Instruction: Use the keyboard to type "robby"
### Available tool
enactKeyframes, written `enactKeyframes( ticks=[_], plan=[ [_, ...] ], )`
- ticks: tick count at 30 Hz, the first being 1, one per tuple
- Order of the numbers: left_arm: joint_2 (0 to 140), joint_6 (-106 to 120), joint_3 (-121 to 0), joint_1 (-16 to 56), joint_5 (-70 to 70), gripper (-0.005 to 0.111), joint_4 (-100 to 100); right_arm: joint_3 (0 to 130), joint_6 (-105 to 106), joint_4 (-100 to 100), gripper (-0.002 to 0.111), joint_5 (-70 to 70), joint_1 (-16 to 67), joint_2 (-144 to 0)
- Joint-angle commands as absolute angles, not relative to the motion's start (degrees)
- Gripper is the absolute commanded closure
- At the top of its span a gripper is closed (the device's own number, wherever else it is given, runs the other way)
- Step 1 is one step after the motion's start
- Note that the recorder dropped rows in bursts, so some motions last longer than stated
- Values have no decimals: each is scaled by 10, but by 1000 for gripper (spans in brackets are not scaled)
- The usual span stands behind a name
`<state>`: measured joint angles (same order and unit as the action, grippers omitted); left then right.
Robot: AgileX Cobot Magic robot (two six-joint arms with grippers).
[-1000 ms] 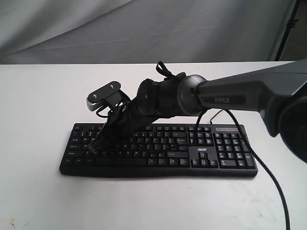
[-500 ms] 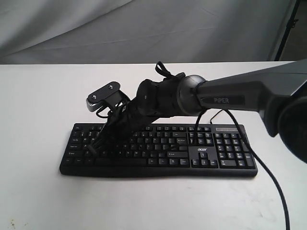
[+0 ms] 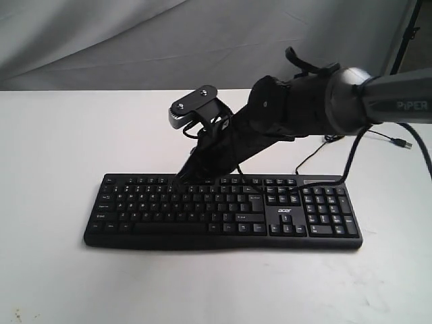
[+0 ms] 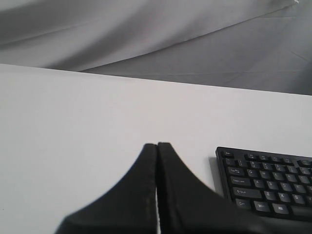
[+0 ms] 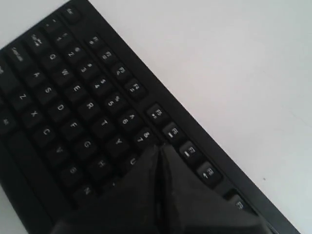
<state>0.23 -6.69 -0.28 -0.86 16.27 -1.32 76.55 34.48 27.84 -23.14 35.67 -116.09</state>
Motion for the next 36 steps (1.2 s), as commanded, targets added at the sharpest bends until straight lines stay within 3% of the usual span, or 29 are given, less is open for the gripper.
enactKeyframes(
  ticks=[1, 36],
  plan=[
    [0, -69, 0, -7, 161, 107, -8, 752, 344, 292, 108, -231, 348, -1153],
    [0, -69, 0, -7, 161, 107, -8, 705, 342, 302, 108, -179, 345, -1188]
  ],
)
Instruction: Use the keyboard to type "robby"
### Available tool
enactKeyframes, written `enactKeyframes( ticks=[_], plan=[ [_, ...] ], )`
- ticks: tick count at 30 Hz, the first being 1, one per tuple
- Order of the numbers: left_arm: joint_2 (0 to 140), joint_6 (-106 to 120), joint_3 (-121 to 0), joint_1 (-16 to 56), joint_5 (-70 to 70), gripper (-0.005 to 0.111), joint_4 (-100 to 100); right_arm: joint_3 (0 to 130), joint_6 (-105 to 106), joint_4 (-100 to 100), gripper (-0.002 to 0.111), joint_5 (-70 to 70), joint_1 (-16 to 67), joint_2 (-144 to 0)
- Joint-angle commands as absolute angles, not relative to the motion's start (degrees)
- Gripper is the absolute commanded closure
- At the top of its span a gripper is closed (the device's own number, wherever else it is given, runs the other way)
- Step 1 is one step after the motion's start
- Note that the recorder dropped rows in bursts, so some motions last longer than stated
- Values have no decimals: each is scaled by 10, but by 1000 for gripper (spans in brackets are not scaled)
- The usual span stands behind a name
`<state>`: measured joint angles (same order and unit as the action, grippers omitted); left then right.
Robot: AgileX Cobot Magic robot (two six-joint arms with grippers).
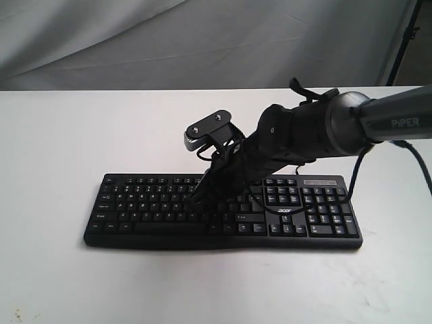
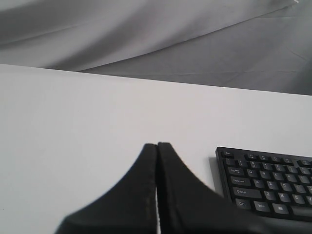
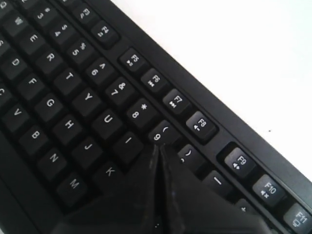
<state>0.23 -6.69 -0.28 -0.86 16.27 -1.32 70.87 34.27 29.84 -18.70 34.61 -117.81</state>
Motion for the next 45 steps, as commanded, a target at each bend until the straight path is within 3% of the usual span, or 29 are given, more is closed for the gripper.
enactKeyframes(
  ticks=[1, 25, 45],
  plan=[
    [0, -69, 0, -7, 161, 107, -8, 705, 342, 302, 108, -176, 345, -1191],
    [0, -69, 0, -7, 161, 107, -8, 708, 343, 288, 108, -202, 346, -1135],
    [0, -69, 0, -7, 161, 107, -8, 748, 341, 341, 108, -194, 434, -1186]
  ],
)
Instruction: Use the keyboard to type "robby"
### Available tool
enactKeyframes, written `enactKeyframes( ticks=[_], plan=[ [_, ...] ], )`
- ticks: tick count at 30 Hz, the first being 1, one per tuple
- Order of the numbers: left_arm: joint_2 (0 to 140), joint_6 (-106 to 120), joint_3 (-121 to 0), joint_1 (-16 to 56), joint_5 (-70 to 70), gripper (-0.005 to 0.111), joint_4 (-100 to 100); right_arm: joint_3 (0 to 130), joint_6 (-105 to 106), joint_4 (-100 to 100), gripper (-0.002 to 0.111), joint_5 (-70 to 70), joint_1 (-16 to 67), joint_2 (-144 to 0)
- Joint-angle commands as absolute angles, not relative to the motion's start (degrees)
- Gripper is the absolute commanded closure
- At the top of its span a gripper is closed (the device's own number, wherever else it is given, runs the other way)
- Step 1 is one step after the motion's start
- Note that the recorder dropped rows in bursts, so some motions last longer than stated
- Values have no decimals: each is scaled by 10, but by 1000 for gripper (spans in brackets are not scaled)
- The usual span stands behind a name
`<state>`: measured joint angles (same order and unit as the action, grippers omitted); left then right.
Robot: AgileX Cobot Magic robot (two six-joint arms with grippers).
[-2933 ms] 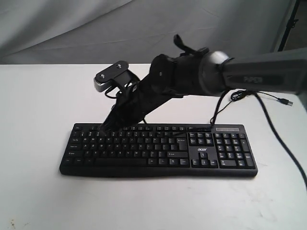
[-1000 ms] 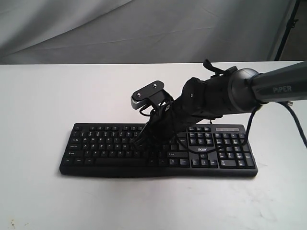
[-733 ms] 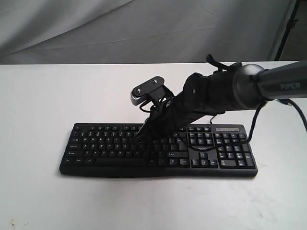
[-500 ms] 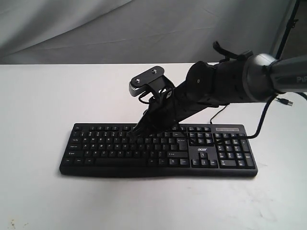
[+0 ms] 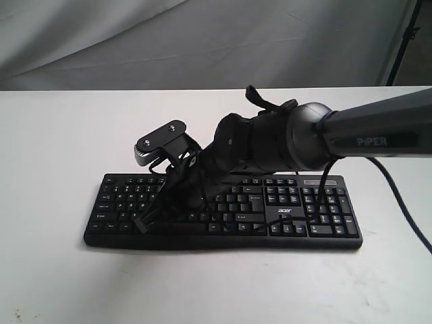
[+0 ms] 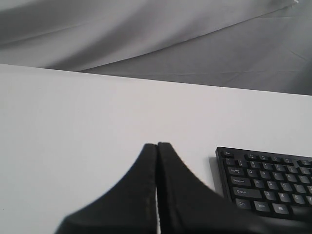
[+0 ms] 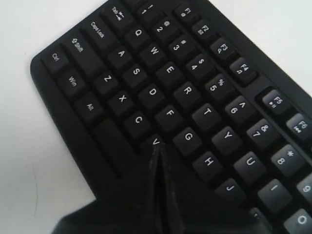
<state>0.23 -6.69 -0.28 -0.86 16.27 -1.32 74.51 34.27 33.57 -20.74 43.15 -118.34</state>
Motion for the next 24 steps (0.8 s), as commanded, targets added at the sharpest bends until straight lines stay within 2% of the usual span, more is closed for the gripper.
enactKeyframes(
  ticks=[1, 24],
  plan=[
    [0, -69, 0, -7, 161, 107, -8, 748, 341, 341, 108, -193, 434, -1187],
    [0, -69, 0, -7, 161, 107, -8, 748, 344, 315, 108, -187, 434, -1203]
  ],
)
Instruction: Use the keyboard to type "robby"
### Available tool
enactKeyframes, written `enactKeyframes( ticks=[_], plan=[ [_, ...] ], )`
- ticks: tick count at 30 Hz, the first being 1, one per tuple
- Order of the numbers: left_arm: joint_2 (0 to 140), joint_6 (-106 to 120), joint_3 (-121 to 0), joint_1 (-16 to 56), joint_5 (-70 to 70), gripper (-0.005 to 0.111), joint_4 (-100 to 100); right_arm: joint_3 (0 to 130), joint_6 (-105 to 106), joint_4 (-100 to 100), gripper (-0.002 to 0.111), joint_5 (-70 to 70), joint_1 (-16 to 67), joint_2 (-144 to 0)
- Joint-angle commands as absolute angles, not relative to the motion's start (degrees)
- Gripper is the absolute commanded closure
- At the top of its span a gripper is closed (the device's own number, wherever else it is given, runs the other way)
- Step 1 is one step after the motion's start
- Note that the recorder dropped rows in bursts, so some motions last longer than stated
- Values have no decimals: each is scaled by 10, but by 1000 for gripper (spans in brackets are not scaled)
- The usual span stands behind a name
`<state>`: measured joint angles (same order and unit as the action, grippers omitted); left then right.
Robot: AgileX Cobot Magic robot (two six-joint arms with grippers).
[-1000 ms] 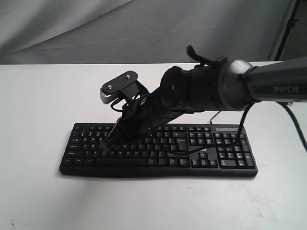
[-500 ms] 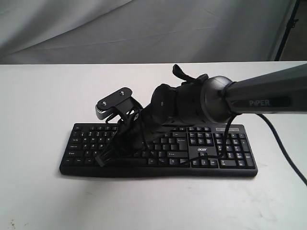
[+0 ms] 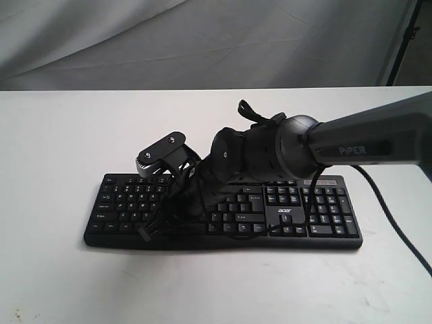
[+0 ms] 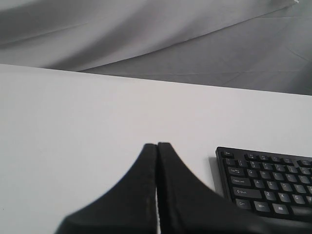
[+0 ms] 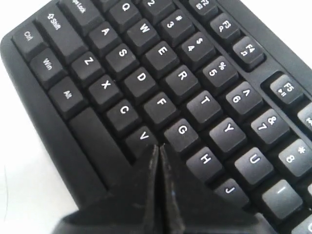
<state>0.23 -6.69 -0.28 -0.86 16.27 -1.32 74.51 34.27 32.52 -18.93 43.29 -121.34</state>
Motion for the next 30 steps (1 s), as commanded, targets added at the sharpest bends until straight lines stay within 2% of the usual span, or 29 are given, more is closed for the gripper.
enactKeyframes(
  ticks=[1, 30],
  plan=[
    [0, -69, 0, -7, 161, 107, -8, 748, 344, 313, 108, -188, 434, -1198],
    [0, -69, 0, -7, 161, 107, -8, 748, 342, 306, 108, -182, 434, -1201]
  ],
)
